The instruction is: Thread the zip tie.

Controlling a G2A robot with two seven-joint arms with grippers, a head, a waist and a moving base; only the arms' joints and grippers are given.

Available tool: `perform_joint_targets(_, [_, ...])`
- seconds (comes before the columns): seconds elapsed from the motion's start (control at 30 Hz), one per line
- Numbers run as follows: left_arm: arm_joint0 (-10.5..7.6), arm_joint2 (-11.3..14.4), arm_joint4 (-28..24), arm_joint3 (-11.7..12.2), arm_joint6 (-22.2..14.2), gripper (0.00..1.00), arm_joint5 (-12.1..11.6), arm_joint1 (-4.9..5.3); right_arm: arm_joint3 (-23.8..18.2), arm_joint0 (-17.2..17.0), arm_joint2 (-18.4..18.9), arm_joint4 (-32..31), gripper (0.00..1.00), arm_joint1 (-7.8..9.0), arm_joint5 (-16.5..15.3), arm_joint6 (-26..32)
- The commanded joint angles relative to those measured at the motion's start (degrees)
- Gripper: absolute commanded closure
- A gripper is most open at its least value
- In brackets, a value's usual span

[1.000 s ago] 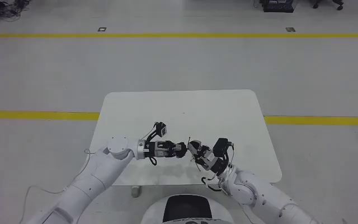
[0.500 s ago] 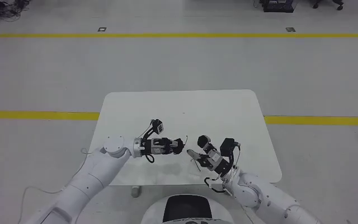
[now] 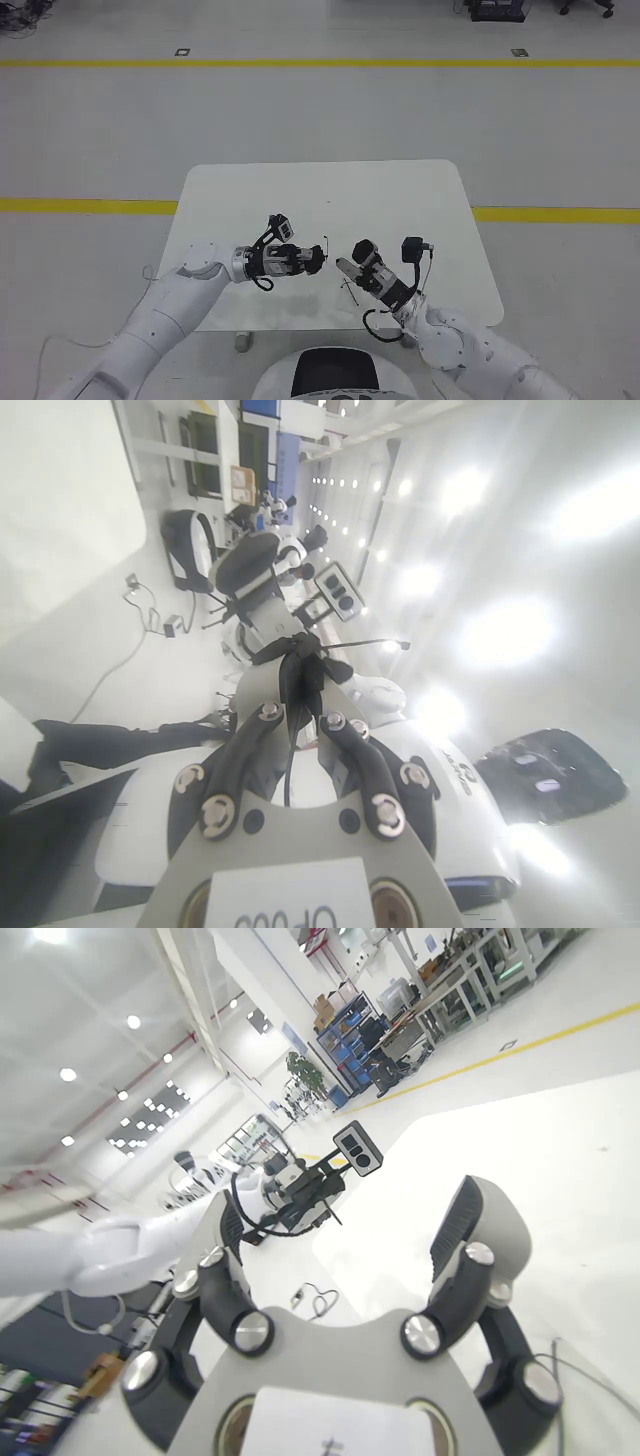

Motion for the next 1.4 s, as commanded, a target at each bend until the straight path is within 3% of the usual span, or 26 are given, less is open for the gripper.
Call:
perform_joint_targets(0.0, [-0.36, 0.12, -2.08, 1.13, -2.11, 1.00, 0.55, -0.21, -2.16, 0.32, 0.38, 7.94, 0.00, 0.91, 0.00, 3.88])
perform_joint_targets(0.17, [-1.41, 0.91, -3.17, 3.16, -3.18, 1.00, -0.03, -0.82, -5.18, -0.25, 4.53, 21.40, 0.00, 1.75, 0.00, 16.19])
perform_joint_targets(0.3, [-2.11, 1.50, -3.32, 4.50, -2.72, 1.00, -0.89, -1.32, -3.26, -2.07, 13.06, 36.20, 0.00, 0.28, 0.00, 33.43])
perform_joint_targets(0.6, [-2.22, 1.55, -2.91, 4.52, -2.49, 1.00, -1.19, -1.34, -3.36, -2.13, 12.91, 36.21, 0.00, 0.26, 0.01, 33.81])
perform_joint_targets(0.7, [-2.03, 1.57, -3.06, 4.24, -1.78, 1.00, -0.98, -1.37, -1.24, -1.91, 14.19, 40.58, 0.00, 0.10, 0.00, 37.43])
perform_joint_targets(0.9, [-1.05, 0.48, -4.83, 3.20, -1.81, 1.00, 0.64, -1.13, 4.91, -2.40, 19.82, 55.79, 0.00, -0.50, 0.00, 57.06])
perform_joint_targets(1.03, [-0.87, 0.26, -5.26, 3.15, -1.95, 1.00, 0.98, -1.16, 8.85, -3.00, 23.14, 61.80, 0.00, -1.65, 0.00, 70.59])
perform_joint_targets(1.23, [-0.80, 0.43, -5.67, 3.62, -1.76, 1.00, 1.50, -1.40, 15.44, -2.06, 24.44, 63.72, 0.00, -4.38, 0.00, 82.13])
perform_joint_targets(1.37, [-0.66, 0.84, -6.75, 3.88, -2.21, 1.00, 2.81, -1.61, 16.20, -1.74, 24.11, 63.55, 0.00, -4.67, 0.00, 82.95])
